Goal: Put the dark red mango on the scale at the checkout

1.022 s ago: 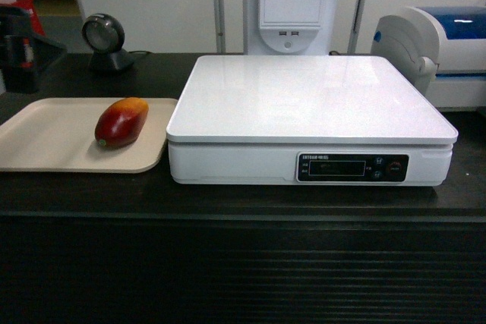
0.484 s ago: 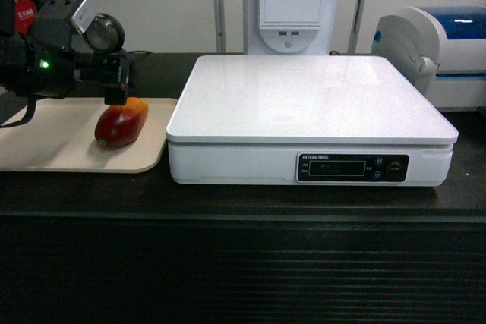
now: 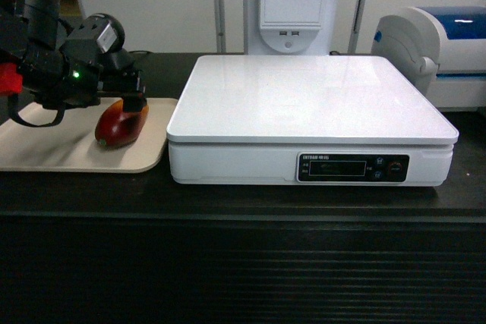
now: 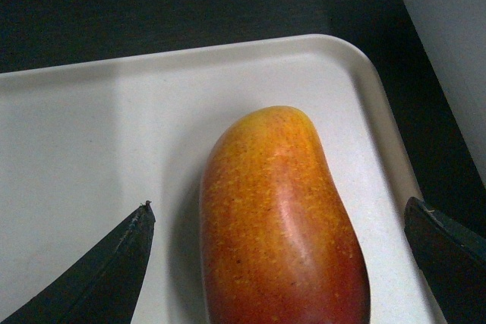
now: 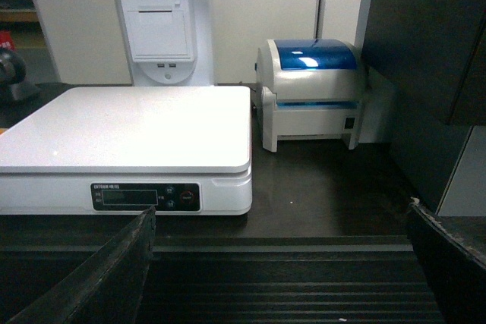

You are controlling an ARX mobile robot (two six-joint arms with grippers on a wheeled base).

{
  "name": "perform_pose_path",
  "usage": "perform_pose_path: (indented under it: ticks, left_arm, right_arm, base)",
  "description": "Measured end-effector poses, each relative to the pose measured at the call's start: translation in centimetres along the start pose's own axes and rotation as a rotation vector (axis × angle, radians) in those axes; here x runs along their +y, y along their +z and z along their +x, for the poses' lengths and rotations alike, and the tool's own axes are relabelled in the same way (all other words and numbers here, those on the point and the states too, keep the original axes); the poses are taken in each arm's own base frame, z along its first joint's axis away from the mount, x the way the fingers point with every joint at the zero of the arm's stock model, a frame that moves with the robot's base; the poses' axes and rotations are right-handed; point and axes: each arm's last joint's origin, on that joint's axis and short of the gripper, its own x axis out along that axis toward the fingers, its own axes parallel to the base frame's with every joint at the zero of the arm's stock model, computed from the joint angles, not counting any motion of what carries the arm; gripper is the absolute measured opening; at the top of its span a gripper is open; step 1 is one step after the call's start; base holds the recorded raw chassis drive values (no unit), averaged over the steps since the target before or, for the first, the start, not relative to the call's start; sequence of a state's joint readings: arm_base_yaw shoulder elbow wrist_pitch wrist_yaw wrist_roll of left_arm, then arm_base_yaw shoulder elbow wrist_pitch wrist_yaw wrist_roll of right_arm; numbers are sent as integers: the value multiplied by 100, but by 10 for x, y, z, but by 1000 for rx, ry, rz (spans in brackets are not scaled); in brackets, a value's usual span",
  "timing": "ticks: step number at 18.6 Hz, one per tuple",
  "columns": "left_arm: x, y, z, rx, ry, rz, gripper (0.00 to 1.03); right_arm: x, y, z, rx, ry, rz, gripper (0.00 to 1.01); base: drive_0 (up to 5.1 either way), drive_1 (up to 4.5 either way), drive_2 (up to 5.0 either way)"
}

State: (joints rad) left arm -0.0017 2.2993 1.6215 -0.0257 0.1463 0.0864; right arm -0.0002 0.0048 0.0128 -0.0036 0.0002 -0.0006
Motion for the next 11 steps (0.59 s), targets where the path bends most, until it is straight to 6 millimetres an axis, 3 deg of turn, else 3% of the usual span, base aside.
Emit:
perform_pose_path:
  ticks: [5,10,11]
  left_arm:
    - [-2,2,14,19,4,3,98]
    - [3,-8,31,89,25,-8,98]
    - [4,-10,32,93,30,-8,93]
  right_arm:
    - [0,0,0,0,0,0,98]
    - [0,0,0,0,0,0,98]
    - [0,0,0,0,0,0,98]
  base:
    - [0,0,0]
    - [0,0,0]
    - [0,0,0]
